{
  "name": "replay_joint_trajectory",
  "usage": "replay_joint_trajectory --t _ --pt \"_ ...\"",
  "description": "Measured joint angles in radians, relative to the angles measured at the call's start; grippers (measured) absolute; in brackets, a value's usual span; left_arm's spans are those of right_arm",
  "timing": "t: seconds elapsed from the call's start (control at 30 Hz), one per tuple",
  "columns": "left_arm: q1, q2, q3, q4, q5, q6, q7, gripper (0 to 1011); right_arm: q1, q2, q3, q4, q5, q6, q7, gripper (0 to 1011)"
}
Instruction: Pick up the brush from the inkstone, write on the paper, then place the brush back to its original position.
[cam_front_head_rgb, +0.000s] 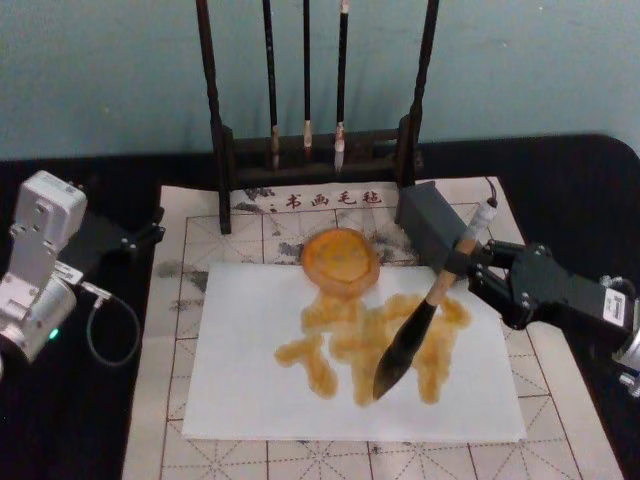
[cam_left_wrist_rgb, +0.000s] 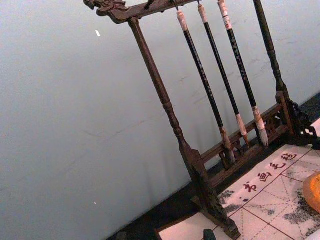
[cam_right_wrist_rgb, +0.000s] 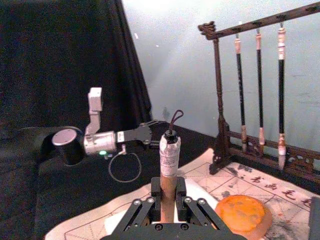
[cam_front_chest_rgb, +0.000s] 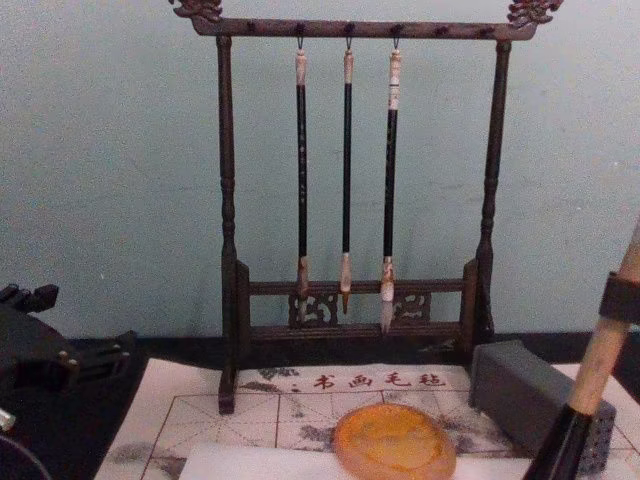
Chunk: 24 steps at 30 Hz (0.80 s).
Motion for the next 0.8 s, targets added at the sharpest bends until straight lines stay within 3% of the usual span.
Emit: replay_joint_trajectory --t 0.8 --pt "0.0 0.0 0.0 0.0 0.0 0.0 0.0 1001 0.005 0.004 -0.023 0.024 -0.021 -0.016 0.012 192"
